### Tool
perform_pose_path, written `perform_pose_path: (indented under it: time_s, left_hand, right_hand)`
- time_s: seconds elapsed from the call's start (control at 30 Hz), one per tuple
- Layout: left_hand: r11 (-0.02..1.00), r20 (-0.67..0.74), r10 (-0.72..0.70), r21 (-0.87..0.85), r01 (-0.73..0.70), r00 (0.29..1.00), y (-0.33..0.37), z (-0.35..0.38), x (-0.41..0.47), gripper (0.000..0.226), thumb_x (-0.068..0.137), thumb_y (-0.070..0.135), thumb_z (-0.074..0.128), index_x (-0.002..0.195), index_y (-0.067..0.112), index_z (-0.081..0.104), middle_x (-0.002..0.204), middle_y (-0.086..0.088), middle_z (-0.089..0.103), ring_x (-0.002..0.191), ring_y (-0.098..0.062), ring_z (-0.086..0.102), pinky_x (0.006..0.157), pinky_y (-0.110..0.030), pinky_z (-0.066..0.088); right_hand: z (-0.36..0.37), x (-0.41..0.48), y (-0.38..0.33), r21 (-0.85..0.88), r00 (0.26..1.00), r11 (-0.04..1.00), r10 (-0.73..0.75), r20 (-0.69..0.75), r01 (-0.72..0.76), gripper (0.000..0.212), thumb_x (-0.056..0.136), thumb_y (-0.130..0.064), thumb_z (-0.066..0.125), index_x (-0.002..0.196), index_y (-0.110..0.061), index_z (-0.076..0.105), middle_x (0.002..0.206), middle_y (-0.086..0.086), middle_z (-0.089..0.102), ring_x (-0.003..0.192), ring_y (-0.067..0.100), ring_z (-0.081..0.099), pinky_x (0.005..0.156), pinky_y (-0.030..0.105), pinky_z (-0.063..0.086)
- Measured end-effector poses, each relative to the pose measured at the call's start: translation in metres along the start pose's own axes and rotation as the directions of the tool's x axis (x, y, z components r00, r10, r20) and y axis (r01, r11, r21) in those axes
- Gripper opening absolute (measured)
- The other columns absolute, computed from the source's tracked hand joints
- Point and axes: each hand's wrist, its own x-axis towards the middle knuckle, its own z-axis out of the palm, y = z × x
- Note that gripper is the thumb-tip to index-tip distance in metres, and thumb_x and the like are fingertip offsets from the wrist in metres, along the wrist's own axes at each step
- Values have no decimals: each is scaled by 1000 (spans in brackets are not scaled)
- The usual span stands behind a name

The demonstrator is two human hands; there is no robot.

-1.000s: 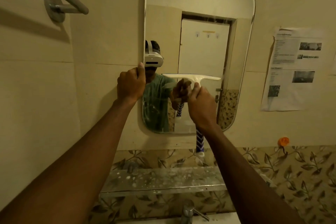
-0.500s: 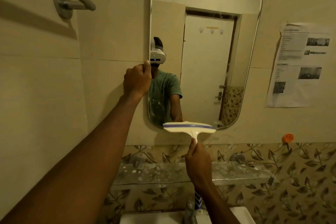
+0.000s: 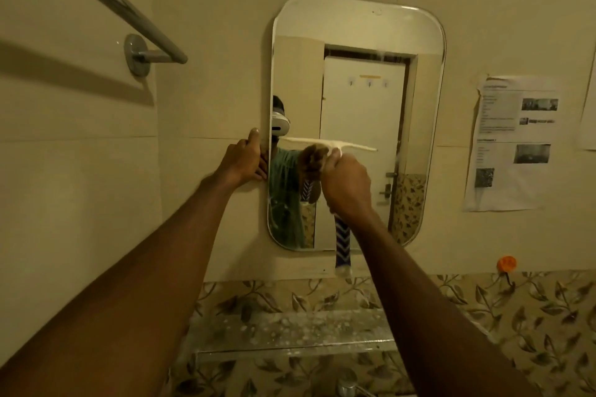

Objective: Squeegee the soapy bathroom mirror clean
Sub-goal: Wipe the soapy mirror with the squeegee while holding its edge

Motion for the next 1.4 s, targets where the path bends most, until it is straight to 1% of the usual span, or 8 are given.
perform_pose_path:
  time_s: [0.1,0.23,0.37,0.63,0.97,1.07,1.23,1.4]
  left_hand:
    - [1000,45,16,-3,-16,999,-1,-1,-3,75,99,55,16,95,0,67,83,-20,70,75,-31,69,72,-38,58]
    - [999,28,48,7,-48,998,-4,2,-3,74,99,54,17,95,0,67,83,-19,70,75,-30,69,70,-36,57]
    - [997,-11,60,-38,-61,998,-9,4,-1,70,100,50,22,96,-7,64,86,-24,69,70,-29,67,60,-30,55]
    - [995,-45,102,26,-101,994,-10,8,-3,57,101,44,26,83,2,62,82,-21,68,66,-28,66,59,-28,54]
    - [995,-91,89,47,-85,992,-10,8,-4,54,100,47,24,81,11,60,87,-21,68,68,-28,65,62,-30,54]
    - [993,-103,106,64,-100,989,-7,10,-7,52,99,48,24,74,17,57,88,-22,68,76,-32,66,77,-43,57]
    - [991,-117,119,67,-112,986,-8,13,-9,54,100,46,25,68,16,56,78,-21,66,75,-34,66,82,-52,55]
    - [987,-139,141,97,-128,980,-7,15,-12,46,100,41,25,70,21,53,85,-21,67,82,-37,64,84,-52,54]
  right_hand:
    - [-7,18,-27,22,999,999,45,14,-45,39,105,-35,31,75,-19,50,72,4,63,58,14,61,60,34,60]
    - [-6,15,-28,-55,990,992,117,78,-113,36,104,-37,33,76,-20,47,76,3,62,62,13,60,63,33,60]
    - [14,-30,16,-107,982,987,133,132,-119,23,102,-31,40,96,-16,57,77,-1,61,59,7,55,50,20,42]
    - [53,-109,86,-260,972,949,210,104,-177,40,104,-37,26,96,-14,56,68,-7,52,56,2,48,45,16,29]
    - [-17,10,-4,-89,995,995,-40,-93,32,36,106,-32,28,84,-17,52,66,-4,53,51,6,51,42,17,39]
    - [-25,30,-9,-118,996,992,-47,-77,37,39,106,-33,26,81,-17,52,65,-1,56,50,10,57,42,20,44]
    - [-11,-6,35,-125,1000,992,-4,7,5,31,104,-33,31,94,-14,53,68,-3,55,56,6,55,46,17,38]
    - [24,-79,108,-141,994,985,102,34,-96,38,103,-37,28,84,-19,56,60,-6,54,46,2,47,40,12,31]
